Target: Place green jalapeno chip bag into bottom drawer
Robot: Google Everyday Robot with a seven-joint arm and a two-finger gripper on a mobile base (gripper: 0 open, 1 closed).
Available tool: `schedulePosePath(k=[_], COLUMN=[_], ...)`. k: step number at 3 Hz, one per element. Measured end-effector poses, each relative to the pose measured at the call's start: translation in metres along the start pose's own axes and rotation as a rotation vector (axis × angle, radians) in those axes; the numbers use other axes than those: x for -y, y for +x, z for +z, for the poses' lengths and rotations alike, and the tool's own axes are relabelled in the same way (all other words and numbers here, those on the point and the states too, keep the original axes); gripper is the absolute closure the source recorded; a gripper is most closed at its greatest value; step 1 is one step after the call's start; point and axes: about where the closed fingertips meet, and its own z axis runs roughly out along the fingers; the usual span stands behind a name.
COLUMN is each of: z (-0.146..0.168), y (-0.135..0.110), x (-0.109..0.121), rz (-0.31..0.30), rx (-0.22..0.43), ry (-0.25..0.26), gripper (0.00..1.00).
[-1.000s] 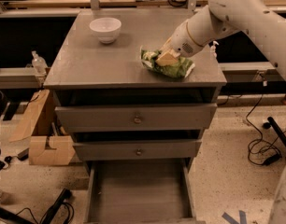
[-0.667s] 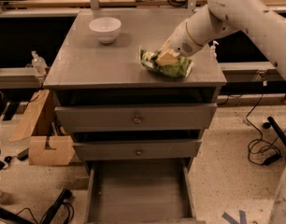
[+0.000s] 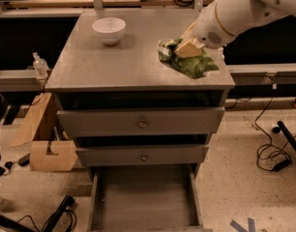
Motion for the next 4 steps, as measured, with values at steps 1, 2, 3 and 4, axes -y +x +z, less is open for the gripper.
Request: schedulePosePath(k=[1, 2, 3, 4], z=[-0.052, -0.076, -0.063, -0.049], y=[0.008, 0.050, 0.100, 0.104], x=[-0.046, -0.114, -0.151, -0.156], rz=[0.030, 0.119, 0.199, 0.206], rx=[-0.019, 0.007, 0.108, 0.116], ry=[0.036, 0.014, -0.023, -0.030], gripper=[1.00, 1.00, 1.00, 1.00])
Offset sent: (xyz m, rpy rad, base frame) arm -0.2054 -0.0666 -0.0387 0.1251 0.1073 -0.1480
